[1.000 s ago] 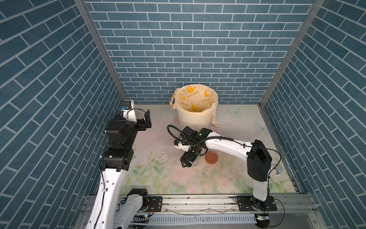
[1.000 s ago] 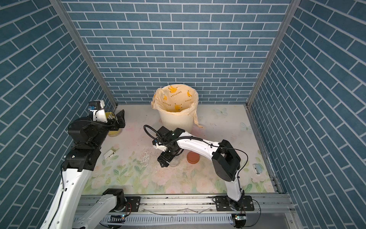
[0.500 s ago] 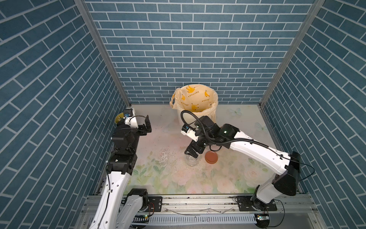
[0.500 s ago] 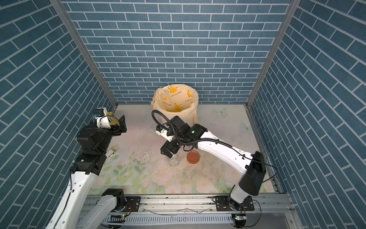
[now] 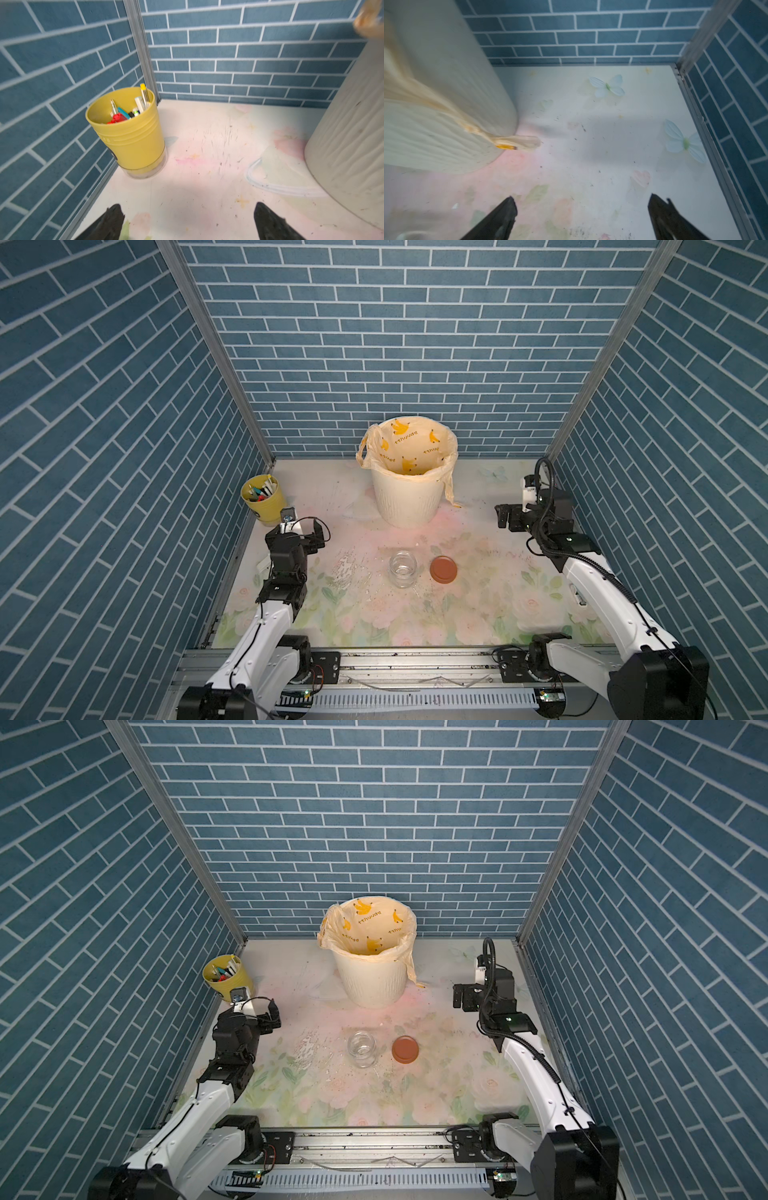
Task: Empty moldy tea leaves from jars
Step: Reset both arms
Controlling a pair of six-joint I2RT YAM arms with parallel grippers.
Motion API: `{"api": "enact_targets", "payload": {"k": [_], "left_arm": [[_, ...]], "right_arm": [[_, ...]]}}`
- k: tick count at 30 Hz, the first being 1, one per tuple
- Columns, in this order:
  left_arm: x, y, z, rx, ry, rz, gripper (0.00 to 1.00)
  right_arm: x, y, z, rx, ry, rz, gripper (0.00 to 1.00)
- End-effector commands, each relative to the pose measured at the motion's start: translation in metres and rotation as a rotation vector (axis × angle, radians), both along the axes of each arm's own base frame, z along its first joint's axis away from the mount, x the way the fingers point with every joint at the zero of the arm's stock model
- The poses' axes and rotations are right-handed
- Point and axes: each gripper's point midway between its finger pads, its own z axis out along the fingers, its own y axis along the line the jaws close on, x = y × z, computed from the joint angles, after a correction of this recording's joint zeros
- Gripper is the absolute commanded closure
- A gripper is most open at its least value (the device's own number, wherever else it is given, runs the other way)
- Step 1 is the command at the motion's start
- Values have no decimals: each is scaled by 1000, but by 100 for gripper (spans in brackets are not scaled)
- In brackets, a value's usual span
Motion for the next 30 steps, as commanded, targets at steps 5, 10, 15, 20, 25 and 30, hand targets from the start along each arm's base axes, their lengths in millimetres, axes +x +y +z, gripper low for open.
{"api": "enact_targets", "payload": {"k": [5,10,15,20,25,30], "left_arm": [[27,1,-27,12,-22,9,0],[37,-8,-39,51,-23,-58,1],[40,-10,-64,68,-79,-74,1],[48,-8,-66,70,-37,-65,1],[51,-1,-70,60,19,-15,1],[56,5,-71,68,39,27,1]], "right_arm": [[31,-65,-45,-85,-178,-212,1],[44,-69,-90,-64,-153,-168,1],[38,-67,-102,-51,-214,-158,1],[41,-70,-106,-52,-190,-173,1],[40,-70,-104,-51,-194,-173,1],[41,-70,-106,-52,-186,-170,1]]}}
